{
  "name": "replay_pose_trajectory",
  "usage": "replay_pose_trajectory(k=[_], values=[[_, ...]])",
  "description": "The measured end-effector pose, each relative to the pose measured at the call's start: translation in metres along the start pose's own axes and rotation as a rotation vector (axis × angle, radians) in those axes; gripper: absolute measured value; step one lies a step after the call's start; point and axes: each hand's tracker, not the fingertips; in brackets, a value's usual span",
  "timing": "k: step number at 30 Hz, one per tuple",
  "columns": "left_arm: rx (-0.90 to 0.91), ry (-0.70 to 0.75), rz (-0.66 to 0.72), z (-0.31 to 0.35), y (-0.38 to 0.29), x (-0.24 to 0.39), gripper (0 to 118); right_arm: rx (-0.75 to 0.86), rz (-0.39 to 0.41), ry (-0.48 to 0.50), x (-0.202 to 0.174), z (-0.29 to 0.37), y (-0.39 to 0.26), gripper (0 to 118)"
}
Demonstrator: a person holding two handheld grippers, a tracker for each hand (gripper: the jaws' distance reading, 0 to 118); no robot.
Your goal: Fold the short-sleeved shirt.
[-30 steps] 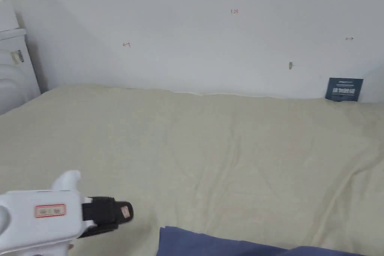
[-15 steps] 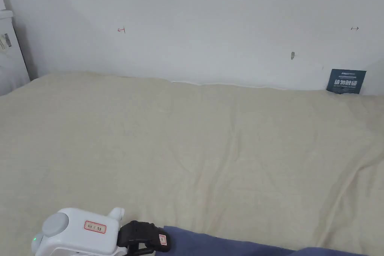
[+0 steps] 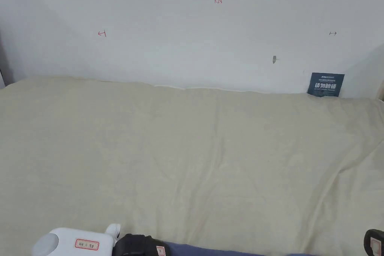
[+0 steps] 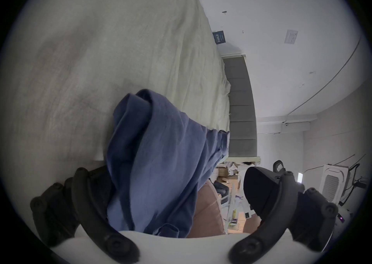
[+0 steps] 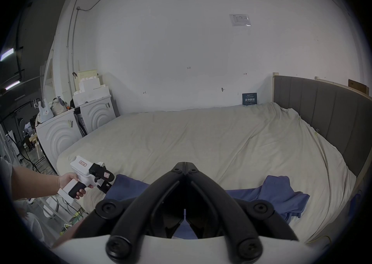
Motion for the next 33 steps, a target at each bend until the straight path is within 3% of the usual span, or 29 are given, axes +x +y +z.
replay_pose_trajectory(k=[1,2,3,5,7,14,21,25,30,33], values=[[0.004,0.025,-0.02,0.0,-0.002,0.002,105,-0.005,0.002,-0.001,0.001,0.0,-0.001,0],[0.0,0.043,-0.029,0.001,-0.003,0.003,71,-0.009,0.002,-0.002,0.005,0.001,-0.002,0],[-0.009,0.086,-0.042,-0.002,-0.004,0.005,6,-0.011,0.001,-0.003,0.006,0.002,-0.003,0],[0.021,0.337,-0.098,-0.016,-0.01,0.004,6,-0.016,-0.013,0.0,0.008,0.003,-0.005,0],[0.048,0.211,-0.015,-0.017,-0.013,0.007,6,-0.021,-0.023,0.002,0.009,0.006,-0.006,0],[0.125,0.668,-0.415,0.001,-0.029,0.089,6,-0.015,-0.029,0.004,0.013,0.015,-0.003,0],[0.15,1.238,-0.633,0.023,-0.033,0.132,6,0.01,-0.078,0.035,0.018,0.018,-0.004,0],[0.135,1.217,-0.665,0.007,-0.039,0.161,6,0.014,-0.1,0.046,0.027,0.019,-0.009,0],[0.023,0.903,-0.582,-0.049,-0.041,0.194,6,0.01,-0.131,0.046,0.034,0.023,-0.014,0],[-0.057,0.872,-0.62,-0.1,-0.04,0.205,6,0.01,-0.149,0.038,0.04,0.029,-0.015,0]])
